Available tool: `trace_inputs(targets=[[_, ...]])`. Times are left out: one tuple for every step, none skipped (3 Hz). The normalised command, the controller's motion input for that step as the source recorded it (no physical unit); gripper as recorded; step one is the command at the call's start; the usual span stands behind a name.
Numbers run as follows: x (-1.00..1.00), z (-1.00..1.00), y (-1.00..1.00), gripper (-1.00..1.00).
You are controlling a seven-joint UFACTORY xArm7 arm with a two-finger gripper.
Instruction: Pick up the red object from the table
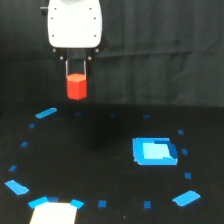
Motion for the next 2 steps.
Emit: trace_inputs(targets=[[-0.11,0.63,0.01,-1.00],[-0.10,0.75,0.23,-0.99]])
